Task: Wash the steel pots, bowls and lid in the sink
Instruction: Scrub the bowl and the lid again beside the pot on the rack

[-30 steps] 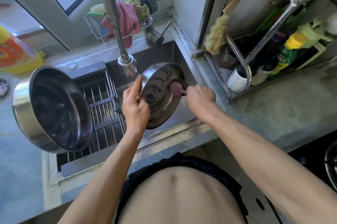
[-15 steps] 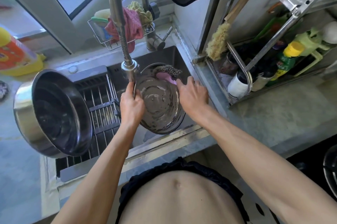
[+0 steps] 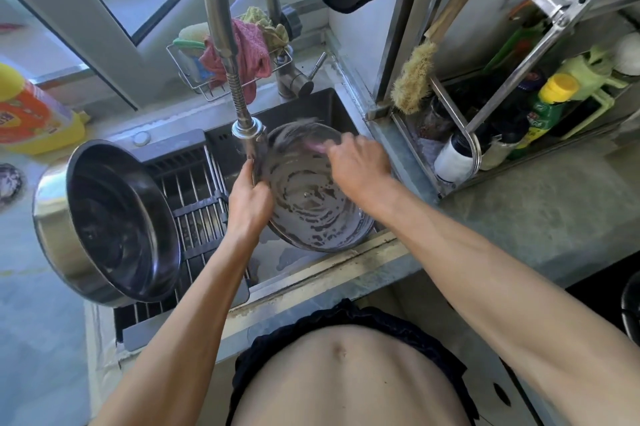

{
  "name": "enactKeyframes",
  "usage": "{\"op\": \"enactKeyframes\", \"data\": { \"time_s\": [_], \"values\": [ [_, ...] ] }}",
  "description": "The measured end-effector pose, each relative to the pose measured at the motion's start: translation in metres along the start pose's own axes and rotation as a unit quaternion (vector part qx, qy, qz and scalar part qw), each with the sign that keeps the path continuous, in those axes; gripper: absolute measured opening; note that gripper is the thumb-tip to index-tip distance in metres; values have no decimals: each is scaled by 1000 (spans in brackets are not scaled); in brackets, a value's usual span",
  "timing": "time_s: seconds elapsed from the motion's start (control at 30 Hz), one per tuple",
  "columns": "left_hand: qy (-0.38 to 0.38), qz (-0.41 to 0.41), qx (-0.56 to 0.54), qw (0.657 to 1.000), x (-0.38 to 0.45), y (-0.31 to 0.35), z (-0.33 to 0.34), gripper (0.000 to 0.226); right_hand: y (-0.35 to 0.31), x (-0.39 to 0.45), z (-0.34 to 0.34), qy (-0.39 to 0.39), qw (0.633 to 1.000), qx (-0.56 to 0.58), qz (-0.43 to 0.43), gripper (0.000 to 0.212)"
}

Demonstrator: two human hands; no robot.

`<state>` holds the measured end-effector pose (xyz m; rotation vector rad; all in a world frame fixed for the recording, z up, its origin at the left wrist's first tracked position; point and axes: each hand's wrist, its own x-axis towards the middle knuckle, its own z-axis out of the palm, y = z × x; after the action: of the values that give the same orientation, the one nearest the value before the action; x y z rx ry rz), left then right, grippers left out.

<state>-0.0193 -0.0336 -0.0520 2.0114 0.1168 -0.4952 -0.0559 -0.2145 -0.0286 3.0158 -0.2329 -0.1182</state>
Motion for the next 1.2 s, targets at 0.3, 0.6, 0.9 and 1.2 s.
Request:
{"op": "enactKeyframes", "data": {
  "time_s": [0.3,0.6,0.9,1.2],
  "values": [
    [11,-26,-22,999,-9,2,10,72,-27,-12,-11,13,999,-41,-15,39],
    [27,13,-45,999,-14,10,8,67,15,-12,10,-48,989,46,133,34],
    [-2,20,-9,1000,-10,0,6,76,-5,-5,-21,12,997,-15,-71,35],
    [134,58,-124,981,-13,-23,-1,67,-8,-4,-2,-204,961,130,132,36]
  ]
}}
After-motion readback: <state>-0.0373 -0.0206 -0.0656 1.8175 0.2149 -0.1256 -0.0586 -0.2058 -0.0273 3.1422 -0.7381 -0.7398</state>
